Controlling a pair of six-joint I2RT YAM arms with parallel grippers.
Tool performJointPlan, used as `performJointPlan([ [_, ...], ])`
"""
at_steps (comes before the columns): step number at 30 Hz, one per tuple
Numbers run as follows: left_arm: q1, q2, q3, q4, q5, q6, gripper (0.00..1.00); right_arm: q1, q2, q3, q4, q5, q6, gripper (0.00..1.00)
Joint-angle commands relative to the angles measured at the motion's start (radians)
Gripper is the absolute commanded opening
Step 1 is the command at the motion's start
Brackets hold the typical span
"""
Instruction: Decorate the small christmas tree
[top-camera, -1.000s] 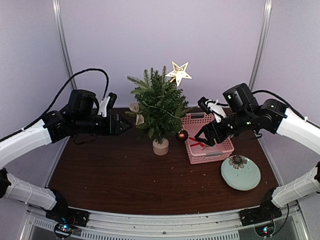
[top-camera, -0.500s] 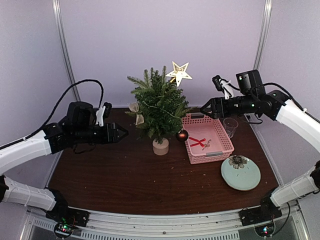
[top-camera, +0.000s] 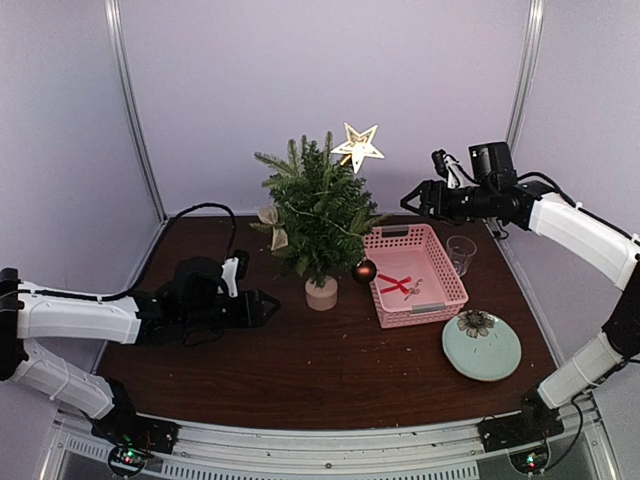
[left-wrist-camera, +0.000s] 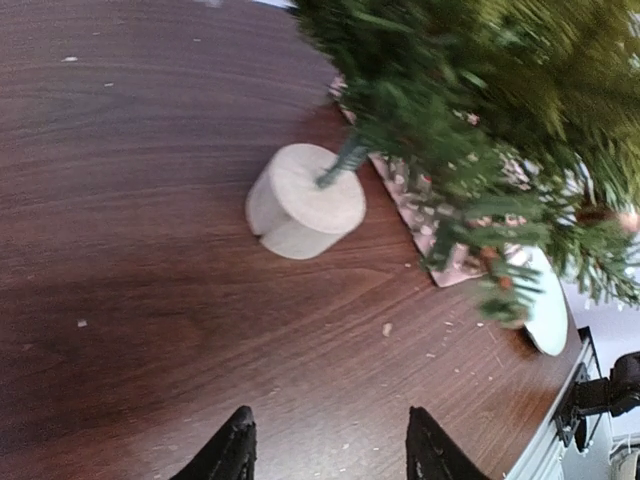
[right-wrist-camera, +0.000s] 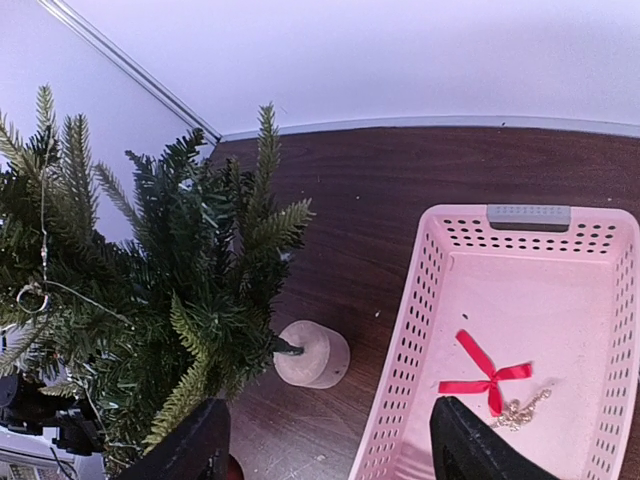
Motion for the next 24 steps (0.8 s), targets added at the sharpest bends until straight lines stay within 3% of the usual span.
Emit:
performJointPlan([
  [1, -0.048, 0.048, 0.036, 0.203, -0.035, -0.008, 0.51, -0.002, 0.028, 0.006, 0.102, -0.087, 0.068, 0.71],
  [7, -0.050, 0.055, 0.026, 0.281, -0.113, -0.028, 0.45, -0.002, 0.058, 0.018, 0.110, -0.100, 0.087, 0.71],
  [16, -0.036, 0.120, 0.074, 0.325, -0.165, -0.017, 0.18, -0.002, 0.055, 0.019, 0.096, -0.100, 0.076, 0.72],
  [24, 0.000, 0.088, 0.066, 0.304, -0.176, -0.010, 0.03, -0.004, 0.051, 0.021, 0.066, -0.094, 0.049, 0.72],
])
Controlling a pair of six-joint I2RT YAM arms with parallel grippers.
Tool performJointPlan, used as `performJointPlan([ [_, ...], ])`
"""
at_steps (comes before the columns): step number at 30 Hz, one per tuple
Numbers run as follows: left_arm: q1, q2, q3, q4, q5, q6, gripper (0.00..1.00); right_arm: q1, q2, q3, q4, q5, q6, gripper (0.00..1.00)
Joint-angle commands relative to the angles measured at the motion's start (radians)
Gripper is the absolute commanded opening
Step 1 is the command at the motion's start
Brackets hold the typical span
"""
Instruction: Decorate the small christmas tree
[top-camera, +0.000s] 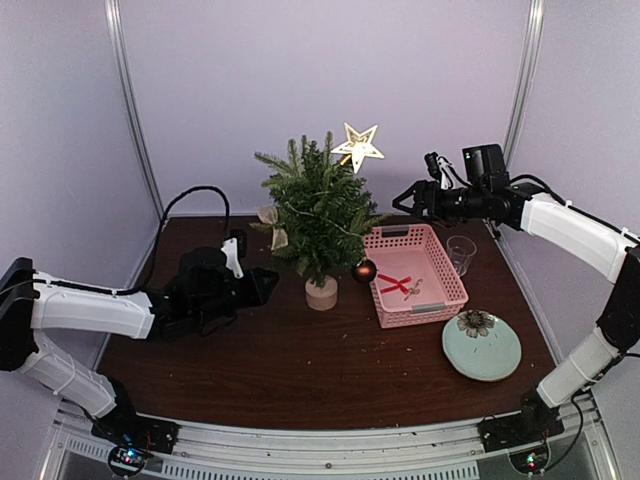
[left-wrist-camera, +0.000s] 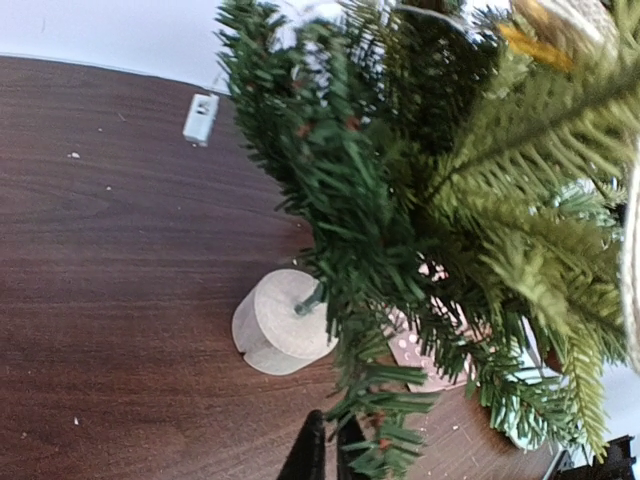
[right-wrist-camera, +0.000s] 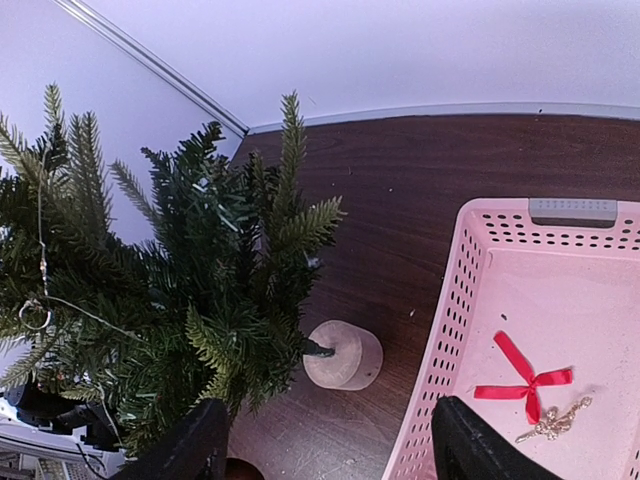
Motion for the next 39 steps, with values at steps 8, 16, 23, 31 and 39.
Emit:
performJointPlan([
  [8, 0.050, -0.055, 0.007, 0.014, 0.018, 0.037, 0.00, -0.004, -0.009, 0.014, -0.012, -0.006, -0.020, 0.74],
  [16, 0.050, -0.218, -0.074, -0.034, 0.110, 0.105, 0.35, -0.005, -0.013, 0.026, -0.026, -0.003, -0.029, 0.74],
  [23, 0.039, -0.154, -0.008, -0.074, 0.237, 0.151, 0.29, -0.007, -0.003, 0.030, -0.016, -0.008, -0.025, 0.75],
  [31, 0.039, -0.059, 0.049, -0.032, 0.197, 0.154, 0.20, -0.007, -0.003, 0.032, -0.019, -0.015, -0.020, 0.75],
  [39, 0.040, -0.027, 0.068, -0.026, 0.166, 0.156, 0.00, -0.006, -0.002, 0.038, -0.031, -0.017, -0.030, 0.75],
])
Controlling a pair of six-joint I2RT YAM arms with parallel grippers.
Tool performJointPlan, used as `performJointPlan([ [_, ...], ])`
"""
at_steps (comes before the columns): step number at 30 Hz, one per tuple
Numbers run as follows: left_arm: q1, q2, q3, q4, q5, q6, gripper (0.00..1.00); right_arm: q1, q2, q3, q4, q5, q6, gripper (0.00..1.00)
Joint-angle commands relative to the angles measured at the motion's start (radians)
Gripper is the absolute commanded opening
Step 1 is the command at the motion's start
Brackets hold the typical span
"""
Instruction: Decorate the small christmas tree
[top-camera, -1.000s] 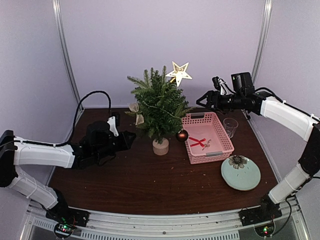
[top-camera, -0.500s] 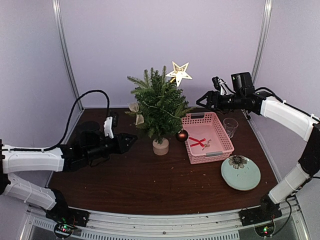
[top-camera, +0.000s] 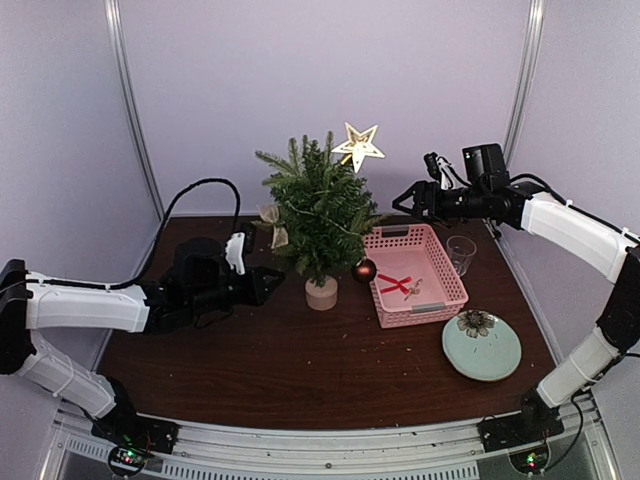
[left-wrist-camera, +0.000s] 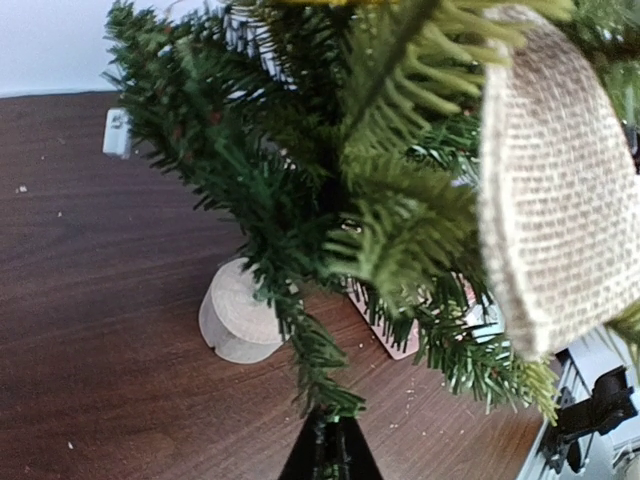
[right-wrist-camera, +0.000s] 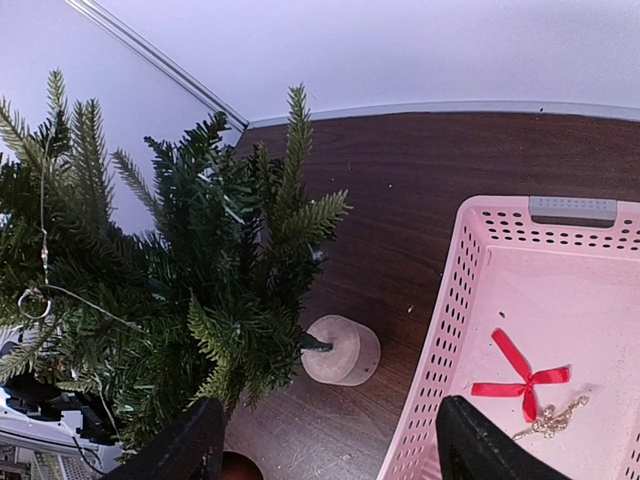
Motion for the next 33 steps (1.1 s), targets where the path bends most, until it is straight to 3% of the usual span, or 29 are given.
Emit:
performJointPlan([
  [1, 0.000, -0.006, 0.026, 0.029, -0.037, 0.022, 0.00, -0.006, -0.002, 0.029, -0.009, -0.012, -0.008, 0.75],
  [12, 0.070, -0.054, 0.023, -0.071, -0.069, 0.045, 0.00, -0.007, 0.015, 0.021, 0.021, -0.061, 0.006, 0.75],
  [33, 0.233, 0.080, 0.157, -0.083, 0.075, 0.130, 0.00, -0.006, 0.059, 0.004, 0.144, -0.205, 0.069, 0.75],
])
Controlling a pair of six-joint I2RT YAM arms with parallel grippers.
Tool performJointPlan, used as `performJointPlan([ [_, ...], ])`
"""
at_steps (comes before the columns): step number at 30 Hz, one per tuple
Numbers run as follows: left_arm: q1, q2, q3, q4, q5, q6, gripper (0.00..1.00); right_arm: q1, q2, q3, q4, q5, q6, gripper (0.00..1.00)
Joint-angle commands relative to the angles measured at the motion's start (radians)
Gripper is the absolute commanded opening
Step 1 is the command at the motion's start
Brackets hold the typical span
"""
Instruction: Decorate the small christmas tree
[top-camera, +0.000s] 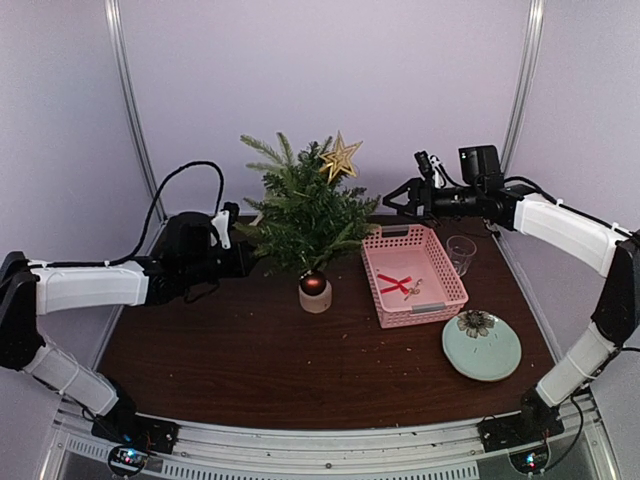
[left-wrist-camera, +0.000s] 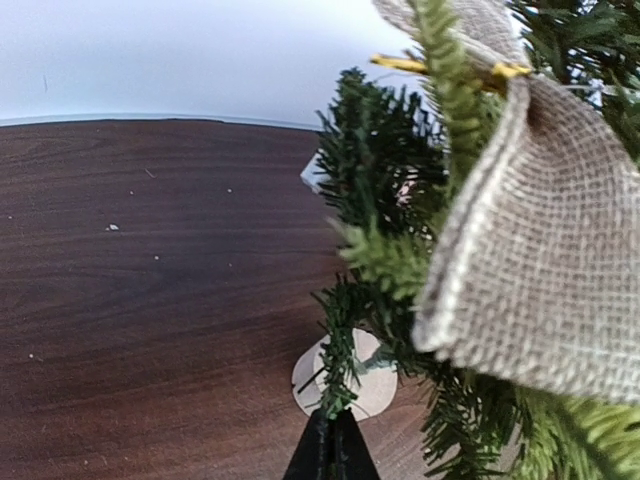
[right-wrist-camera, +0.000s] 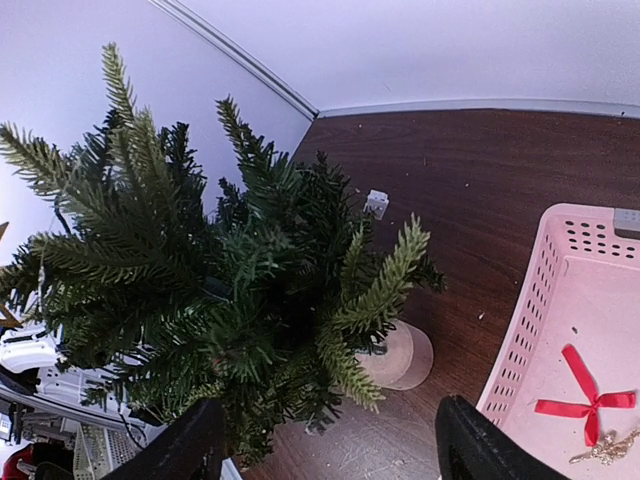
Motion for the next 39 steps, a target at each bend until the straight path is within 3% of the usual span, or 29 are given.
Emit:
performJointPlan([
  [1, 0.041, 0.038, 0.052, 0.036, 0.044, 0.038, 0.00, -0.004, 0.021, 0.010, 0.026, -0.023, 0.010, 0.75],
  [21, 0.157, 0.205, 0.186, 0.068, 0.219, 0.096, 0.00, -0.003, 0.079, 0.045, 0.058, -0.067, 0.047, 0.76],
  [28, 0.185, 0.260, 0.235, 0.067, 0.253, 0.098, 0.00, 0.012, 0.099, 0.026, 0.145, -0.156, 0.104, 0.64],
  [33, 0.201, 0.306, 0.280, 0.072, 0.281, 0.104, 0.00, 0.031, 0.117, 0.032, 0.140, -0.167, 0.112, 0.60],
  [39, 0.215, 0.362, 0.335, 0.083, 0.313, 0.105, 0.00, 0.052, 0.123, 0.031, 0.136, -0.177, 0.117, 0.47],
])
